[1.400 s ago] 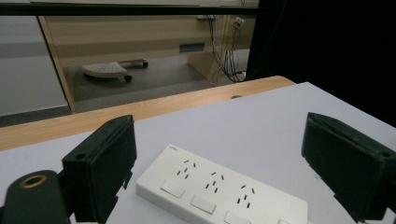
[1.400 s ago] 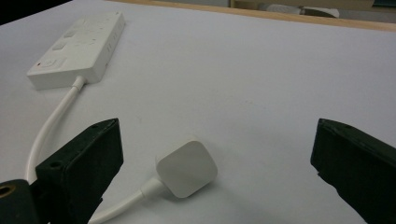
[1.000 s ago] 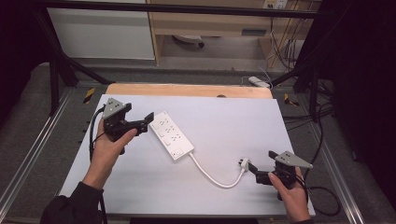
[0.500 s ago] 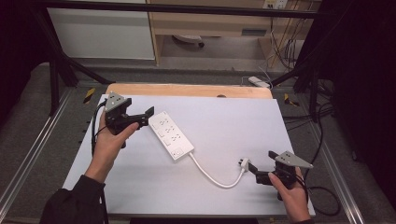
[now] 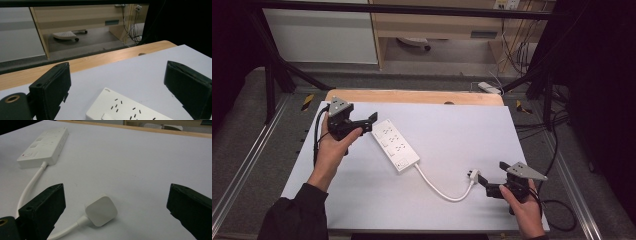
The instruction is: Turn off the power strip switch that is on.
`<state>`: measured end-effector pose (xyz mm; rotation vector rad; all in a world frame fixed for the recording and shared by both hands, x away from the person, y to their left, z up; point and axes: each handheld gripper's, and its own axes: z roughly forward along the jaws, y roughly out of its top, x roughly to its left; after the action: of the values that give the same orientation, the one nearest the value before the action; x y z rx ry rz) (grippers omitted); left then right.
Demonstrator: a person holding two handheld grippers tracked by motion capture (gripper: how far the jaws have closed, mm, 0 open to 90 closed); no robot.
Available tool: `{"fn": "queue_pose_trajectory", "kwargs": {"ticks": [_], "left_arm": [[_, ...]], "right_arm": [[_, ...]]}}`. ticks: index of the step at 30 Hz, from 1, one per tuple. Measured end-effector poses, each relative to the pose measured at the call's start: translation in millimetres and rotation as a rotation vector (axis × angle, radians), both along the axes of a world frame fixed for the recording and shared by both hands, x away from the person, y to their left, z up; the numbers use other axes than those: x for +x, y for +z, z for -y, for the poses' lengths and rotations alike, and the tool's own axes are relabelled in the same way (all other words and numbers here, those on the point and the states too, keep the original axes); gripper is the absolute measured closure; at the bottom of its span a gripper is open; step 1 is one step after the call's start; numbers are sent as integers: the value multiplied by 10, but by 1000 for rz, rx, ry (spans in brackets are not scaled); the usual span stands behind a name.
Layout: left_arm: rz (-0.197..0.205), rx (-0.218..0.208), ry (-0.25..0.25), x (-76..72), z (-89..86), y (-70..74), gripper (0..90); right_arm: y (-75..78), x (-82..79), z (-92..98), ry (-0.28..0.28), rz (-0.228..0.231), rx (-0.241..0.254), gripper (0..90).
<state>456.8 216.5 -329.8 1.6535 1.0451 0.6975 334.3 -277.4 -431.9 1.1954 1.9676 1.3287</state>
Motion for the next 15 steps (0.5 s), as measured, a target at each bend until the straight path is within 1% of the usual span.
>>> {"fn": "queue_pose_trajectory", "kwargs": {"ticks": [2,9,10,15], "left_arm": [[-3,13,0,30,7,-15,103],[-8,21,17,127,37,-73,97],[-3,26,21,142,37,-78,97],[-10,28,34,179,41,-102,120]], "right_arm": [[1,-1,0,0,0,1,25],[-1,2,-3,0,-3,0,25],[0,1,-3,1,-2,0,25],[2,-1,-2,5,-1,1,25]]}}
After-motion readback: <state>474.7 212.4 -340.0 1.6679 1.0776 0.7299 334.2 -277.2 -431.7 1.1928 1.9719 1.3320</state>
